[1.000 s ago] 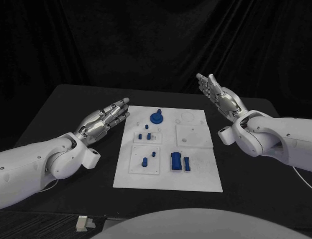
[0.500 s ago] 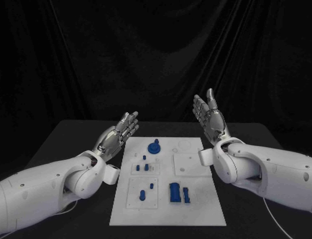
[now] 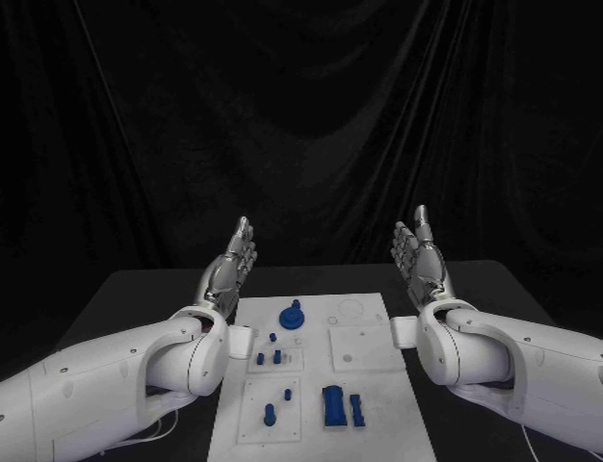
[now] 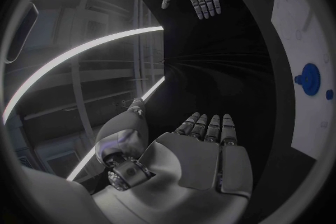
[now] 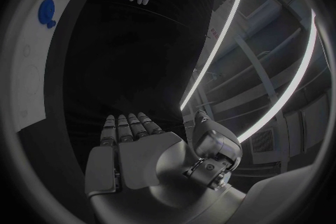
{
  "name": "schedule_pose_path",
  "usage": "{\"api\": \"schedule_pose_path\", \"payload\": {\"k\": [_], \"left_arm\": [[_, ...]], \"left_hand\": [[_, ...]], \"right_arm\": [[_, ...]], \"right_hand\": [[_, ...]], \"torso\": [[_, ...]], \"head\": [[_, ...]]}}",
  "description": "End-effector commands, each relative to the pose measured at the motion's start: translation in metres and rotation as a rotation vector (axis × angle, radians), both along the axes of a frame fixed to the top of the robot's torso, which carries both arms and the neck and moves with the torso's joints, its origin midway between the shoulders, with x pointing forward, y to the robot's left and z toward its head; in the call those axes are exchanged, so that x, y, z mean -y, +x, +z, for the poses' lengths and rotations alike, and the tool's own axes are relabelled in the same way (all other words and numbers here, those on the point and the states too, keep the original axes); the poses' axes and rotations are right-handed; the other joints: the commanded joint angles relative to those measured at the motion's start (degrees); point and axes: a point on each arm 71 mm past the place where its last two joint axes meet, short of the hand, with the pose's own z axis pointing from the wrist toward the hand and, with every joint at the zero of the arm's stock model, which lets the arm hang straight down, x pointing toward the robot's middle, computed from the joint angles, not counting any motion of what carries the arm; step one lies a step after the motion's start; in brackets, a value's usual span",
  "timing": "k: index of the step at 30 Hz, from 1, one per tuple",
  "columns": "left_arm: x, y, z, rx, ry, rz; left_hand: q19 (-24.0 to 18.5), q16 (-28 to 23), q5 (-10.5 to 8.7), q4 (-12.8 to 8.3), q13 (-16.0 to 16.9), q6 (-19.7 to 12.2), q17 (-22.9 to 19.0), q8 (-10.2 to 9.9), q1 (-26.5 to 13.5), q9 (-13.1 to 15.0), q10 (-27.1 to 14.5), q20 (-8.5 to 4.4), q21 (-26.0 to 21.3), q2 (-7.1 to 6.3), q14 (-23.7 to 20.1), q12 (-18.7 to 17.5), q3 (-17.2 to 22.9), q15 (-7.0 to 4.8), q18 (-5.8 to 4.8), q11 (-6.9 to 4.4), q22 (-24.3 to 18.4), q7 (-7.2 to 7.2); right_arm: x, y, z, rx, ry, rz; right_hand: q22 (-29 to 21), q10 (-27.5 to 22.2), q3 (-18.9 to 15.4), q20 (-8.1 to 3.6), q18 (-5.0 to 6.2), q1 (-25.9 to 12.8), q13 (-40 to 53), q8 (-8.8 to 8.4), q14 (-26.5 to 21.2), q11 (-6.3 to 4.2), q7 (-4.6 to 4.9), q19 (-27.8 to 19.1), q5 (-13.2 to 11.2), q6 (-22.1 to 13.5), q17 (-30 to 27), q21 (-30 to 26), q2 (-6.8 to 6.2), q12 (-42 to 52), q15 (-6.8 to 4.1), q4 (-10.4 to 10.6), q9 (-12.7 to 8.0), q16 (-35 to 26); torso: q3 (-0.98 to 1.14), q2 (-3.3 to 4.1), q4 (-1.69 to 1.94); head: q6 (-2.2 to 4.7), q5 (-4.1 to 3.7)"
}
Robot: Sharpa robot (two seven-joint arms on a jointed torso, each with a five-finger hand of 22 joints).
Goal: Assemble the parts on the task board
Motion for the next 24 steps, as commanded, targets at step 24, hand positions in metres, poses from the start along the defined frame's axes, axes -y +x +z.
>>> {"api": "schedule_pose_path", "payload": {"k": [24], "left_arm": [[-0.0057,-0.0006,-0.0018,-0.063,0.030,0.158]], "left_hand": [[0.0,-0.2,-1.17,-1.6,-0.1,-1.4,0.0,-0.3,-16.9,-0.1,0.0,-0.62,-0.3,-0.95,0.1,-0.2,0.9,-0.50,-0.74,0.60,-0.1,-0.01]], "right_arm": [[0.0020,-0.0002,-0.0021,-0.027,-0.004,-0.031]], "right_hand": [[-0.1,0.0,0.1,-0.30,-0.42,-0.4,-0.1,-0.20,0.0,0.22,0.02,0.0,-0.2,-0.2,-0.1,-0.2,0.07,-0.2,-0.29,0.0,-0.1,-0.2]], "torso": [[0.10,-0.04,-0.21]], "head": [[0.04,-0.02]]}}
